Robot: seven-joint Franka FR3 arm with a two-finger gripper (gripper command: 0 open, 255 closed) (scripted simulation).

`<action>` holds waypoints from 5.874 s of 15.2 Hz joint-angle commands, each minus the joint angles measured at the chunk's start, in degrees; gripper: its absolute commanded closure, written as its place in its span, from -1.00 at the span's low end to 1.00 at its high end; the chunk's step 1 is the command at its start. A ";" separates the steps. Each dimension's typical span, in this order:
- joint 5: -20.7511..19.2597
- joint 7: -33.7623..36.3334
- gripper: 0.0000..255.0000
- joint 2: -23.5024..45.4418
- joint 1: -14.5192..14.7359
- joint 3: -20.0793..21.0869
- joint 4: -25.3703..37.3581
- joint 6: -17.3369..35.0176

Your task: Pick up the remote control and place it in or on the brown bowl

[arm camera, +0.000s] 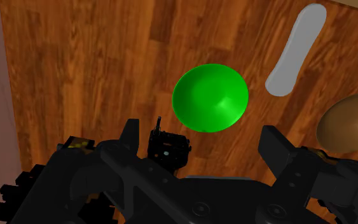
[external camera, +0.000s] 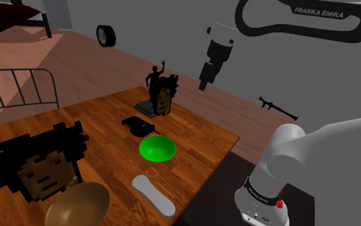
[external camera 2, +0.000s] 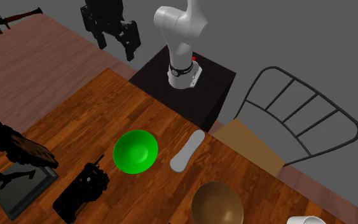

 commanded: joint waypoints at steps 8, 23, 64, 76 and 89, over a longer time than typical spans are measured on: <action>3.61 6.68 -1.00 0.95 2.11 5.95 -9.69 9.18; 10.57 22.24 -1.00 18.54 6.68 21.11 -19.39 33.80; -11.56 51.13 1.00 52.81 4.51 31.18 -14.02 57.38; 3.33 40.27 1.00 40.74 4.36 33.69 -13.57 47.23; -1.54 45.92 1.00 46.00 4.32 35.45 -0.03 37.99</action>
